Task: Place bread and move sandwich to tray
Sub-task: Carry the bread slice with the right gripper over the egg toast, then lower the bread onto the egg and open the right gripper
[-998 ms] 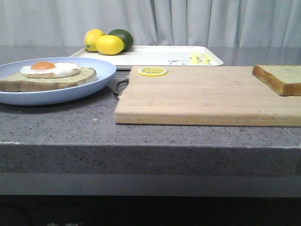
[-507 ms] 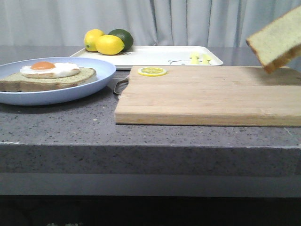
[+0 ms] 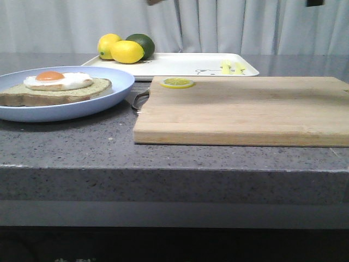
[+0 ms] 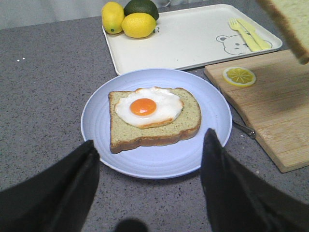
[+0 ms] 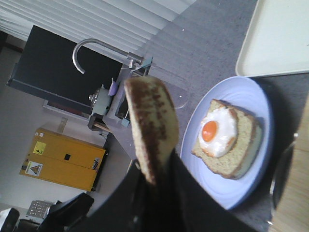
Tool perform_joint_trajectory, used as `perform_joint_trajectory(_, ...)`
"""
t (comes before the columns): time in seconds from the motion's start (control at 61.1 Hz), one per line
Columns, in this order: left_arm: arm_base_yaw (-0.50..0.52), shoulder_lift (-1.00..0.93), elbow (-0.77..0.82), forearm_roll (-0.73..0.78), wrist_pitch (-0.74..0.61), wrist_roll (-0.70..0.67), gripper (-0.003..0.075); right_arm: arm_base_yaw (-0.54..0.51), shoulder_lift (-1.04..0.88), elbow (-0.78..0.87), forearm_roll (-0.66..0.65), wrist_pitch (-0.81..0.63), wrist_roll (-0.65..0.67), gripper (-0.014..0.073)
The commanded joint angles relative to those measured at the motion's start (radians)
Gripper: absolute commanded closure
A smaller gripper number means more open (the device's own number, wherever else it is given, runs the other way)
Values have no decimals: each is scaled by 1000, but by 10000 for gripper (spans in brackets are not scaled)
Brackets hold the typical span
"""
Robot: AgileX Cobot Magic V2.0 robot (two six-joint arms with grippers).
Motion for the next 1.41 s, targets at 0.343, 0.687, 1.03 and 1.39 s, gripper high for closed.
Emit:
perform_joint_trajectory(0.343, -9, 8, -28, 4, -84, 1, 281, 553, 70, -173, 184, -746, 80, 507)
perform_joint_trajectory(0.687, -9, 8, -28, 4, -84, 1, 281, 649, 274, -354, 184, -820, 326, 507)
perform_joint_trajectory(1.03, -9, 8, -28, 4, -84, 1, 281, 650, 337, -389, 180, -840, 325, 503)
perform_joint_trajectory(1.39, -9, 8, -28, 4, -87, 1, 281, 650, 337, -389, 44, -830, 312, 321)
